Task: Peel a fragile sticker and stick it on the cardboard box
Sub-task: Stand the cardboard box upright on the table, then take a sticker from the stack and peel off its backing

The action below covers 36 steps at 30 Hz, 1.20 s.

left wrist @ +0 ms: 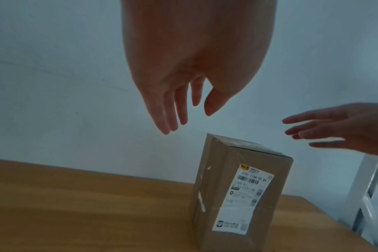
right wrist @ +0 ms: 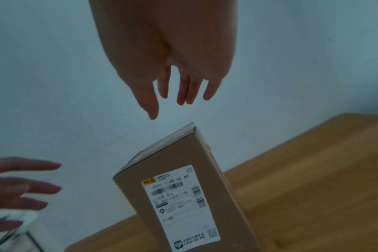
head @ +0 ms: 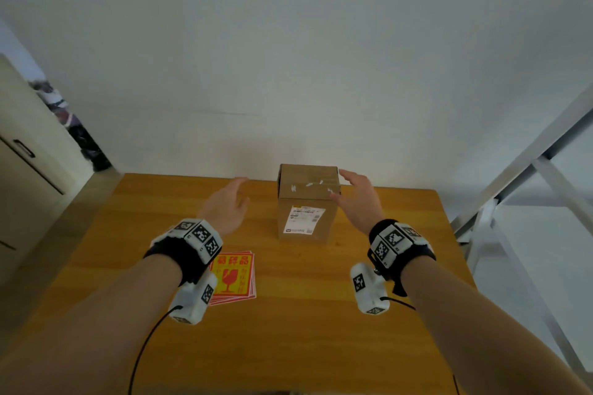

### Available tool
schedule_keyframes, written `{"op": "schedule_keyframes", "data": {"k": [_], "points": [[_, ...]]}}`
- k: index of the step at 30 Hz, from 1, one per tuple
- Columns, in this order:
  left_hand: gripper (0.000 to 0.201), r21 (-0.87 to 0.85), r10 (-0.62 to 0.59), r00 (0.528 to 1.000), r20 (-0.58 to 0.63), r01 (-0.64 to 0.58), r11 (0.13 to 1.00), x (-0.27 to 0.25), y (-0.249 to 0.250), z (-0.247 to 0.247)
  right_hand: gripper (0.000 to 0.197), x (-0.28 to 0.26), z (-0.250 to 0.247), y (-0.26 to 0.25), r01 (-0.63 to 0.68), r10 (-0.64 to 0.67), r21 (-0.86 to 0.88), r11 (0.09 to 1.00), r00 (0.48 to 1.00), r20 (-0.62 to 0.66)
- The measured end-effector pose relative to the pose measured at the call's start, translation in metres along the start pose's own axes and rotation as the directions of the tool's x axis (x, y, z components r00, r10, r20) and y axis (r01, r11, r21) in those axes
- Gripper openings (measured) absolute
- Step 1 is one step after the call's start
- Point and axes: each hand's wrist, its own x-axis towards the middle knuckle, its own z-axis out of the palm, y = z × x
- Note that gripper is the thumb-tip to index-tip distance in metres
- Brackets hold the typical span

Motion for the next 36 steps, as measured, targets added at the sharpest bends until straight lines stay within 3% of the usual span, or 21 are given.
{"op": "schedule_keyframes", "data": {"k": [7,15,21,24,28,32,36], "points": [[0.048,0.134,0.016,0.998,0.064,-0.025,0.991,-0.025,-0.044,-0.022,0.05,-0.039,0.048,-0.039,0.171,-0.161,-0.113,0.979,0.983,0.092],[0.045,0.171,-0.066,0.971,0.23,0.027,0.985,-0.044,-0.114,0.003,0.051,-0.066,0.142,-0.048,0.058,-0.003,-0.166,0.984,0.951,0.31],[0.048,0.13,-0.124,0.882,0.454,0.072,0.989,-0.056,-0.161,0.04,0.052,-0.074,0.197,-0.035,-0.043,0.134,-0.223,0.974,0.9,0.414],[0.051,0.132,-0.125,0.854,0.505,0.067,0.989,-0.056,-0.178,0.055,0.055,-0.076,0.218,-0.026,-0.089,0.19,-0.24,0.967,0.876,0.442],[0.055,0.208,-0.12,0.786,0.607,-0.011,0.978,-0.055,-0.188,0.071,0.066,-0.071,0.242,-0.014,-0.166,0.261,-0.242,0.956,0.856,0.445],[0.057,0.305,-0.095,0.753,0.651,-0.145,0.941,-0.053,-0.199,0.085,0.081,-0.065,0.259,-0.004,-0.212,0.309,-0.261,0.942,0.853,0.421],[0.056,0.334,-0.091,0.73,0.678,-0.195,0.922,-0.054,-0.203,0.092,0.079,-0.062,0.266,-0.002,-0.216,0.314,-0.27,0.938,0.858,0.406]]}}
